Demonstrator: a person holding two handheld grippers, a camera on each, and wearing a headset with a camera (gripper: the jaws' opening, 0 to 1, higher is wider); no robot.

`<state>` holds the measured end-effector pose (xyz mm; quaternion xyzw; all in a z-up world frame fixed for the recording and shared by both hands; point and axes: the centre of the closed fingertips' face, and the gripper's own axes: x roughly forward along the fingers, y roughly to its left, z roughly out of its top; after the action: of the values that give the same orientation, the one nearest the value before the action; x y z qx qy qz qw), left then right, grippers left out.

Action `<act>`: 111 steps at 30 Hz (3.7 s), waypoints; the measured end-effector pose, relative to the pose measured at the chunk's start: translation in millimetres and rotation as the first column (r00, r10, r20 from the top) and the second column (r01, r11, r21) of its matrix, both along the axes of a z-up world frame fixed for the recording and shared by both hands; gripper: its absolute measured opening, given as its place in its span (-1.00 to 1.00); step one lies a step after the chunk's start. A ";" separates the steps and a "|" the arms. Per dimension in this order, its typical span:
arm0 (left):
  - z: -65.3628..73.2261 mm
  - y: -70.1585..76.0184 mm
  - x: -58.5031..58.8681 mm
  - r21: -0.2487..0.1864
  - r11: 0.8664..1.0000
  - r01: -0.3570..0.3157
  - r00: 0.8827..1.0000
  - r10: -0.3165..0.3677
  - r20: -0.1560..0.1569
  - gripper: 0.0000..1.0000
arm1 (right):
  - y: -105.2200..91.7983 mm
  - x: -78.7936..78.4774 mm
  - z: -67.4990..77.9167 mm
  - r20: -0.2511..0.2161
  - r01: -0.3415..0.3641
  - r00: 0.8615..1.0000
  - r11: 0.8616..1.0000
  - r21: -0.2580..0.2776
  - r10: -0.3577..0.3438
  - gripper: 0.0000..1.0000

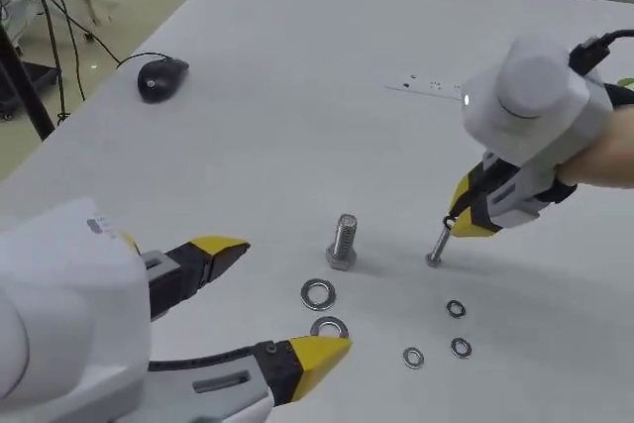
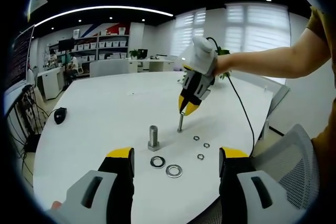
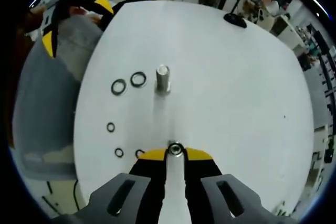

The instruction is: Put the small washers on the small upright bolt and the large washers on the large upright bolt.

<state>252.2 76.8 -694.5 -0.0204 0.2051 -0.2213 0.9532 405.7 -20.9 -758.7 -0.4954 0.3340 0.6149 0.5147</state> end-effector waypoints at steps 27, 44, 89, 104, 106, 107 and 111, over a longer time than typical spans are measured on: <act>1.4 1.6 0.9 -0.002 1.000 -0.002 1.000 0.002 0.000 0.29 | 1.8 4.3 -35.0 -0.009 -0.024 1.000 0.999 -0.032 0.024 -0.74; -0.5 5.0 1.3 -0.009 1.000 -0.014 1.000 0.013 -0.009 0.29 | -0.8 3.4 -59.6 -0.017 -0.025 1.000 0.999 -0.041 0.024 -0.71; 42.1 -23.4 -31.0 0.048 0.995 0.090 0.990 -0.095 0.101 0.29 | -47.2 -84.5 -51.5 -0.062 0.019 0.998 0.999 -0.033 -0.021 -0.63; 40.1 -20.3 -23.2 0.041 0.995 0.087 0.991 -0.090 0.100 0.29 | -43.5 -82.9 -65.8 -0.072 0.012 0.997 0.999 -0.042 -0.014 -0.60; 39.5 -20.1 -22.6 0.038 0.996 0.084 0.991 -0.088 0.099 0.29 | -44.1 -84.4 -66.2 -0.084 0.011 0.996 0.999 -0.043 -0.014 -0.62; 39.2 -20.0 -22.5 0.038 0.996 0.084 0.991 -0.087 0.098 0.29 | -44.2 -84.2 -66.1 -0.083 0.011 0.996 0.999 -0.041 -0.014 -0.62; 37.4 -19.9 -22.2 0.037 0.996 0.084 0.992 -0.087 0.094 0.29 | -44.6 -84.0 -66.0 -0.083 -0.002 0.997 0.999 -0.039 -0.001 -0.64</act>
<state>230.0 56.8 -657.1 0.0149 0.1636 -0.2590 0.9518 321.7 -65.5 -824.7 -0.4795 0.3671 0.6285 0.4902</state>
